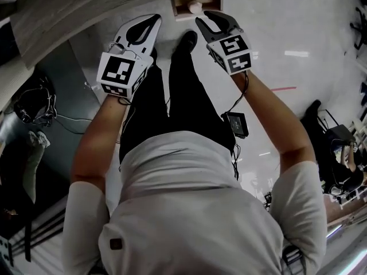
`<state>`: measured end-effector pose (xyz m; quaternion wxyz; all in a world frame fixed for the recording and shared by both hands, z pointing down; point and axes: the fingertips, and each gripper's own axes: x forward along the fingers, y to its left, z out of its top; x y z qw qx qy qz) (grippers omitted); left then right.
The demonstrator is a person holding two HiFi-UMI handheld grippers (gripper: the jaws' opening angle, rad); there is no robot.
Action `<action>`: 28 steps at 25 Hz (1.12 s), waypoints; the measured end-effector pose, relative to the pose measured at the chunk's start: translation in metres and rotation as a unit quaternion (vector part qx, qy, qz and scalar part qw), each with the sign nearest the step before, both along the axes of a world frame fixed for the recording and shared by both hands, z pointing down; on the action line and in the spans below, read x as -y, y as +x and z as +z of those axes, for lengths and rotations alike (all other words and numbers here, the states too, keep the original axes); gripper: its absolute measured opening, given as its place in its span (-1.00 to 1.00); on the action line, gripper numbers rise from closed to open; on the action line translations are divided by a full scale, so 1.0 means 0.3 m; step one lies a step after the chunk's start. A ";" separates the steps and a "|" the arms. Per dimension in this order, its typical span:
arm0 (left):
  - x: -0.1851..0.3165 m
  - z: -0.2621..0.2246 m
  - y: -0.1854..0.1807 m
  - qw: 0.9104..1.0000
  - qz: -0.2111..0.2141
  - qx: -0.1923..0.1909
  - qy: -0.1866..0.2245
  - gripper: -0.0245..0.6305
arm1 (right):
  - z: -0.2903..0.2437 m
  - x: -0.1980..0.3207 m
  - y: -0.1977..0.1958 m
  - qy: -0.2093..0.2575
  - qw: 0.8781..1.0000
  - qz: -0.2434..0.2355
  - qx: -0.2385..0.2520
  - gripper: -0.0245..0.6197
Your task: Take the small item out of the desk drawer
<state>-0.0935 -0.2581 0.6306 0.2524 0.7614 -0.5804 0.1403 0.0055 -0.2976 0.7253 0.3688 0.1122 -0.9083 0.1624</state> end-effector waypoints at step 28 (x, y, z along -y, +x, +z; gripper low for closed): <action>0.021 0.444 -0.043 0.997 -0.022 -0.019 -0.072 -0.88 | 0.656 0.030 -0.071 -0.081 0.980 0.058 -0.172 -0.15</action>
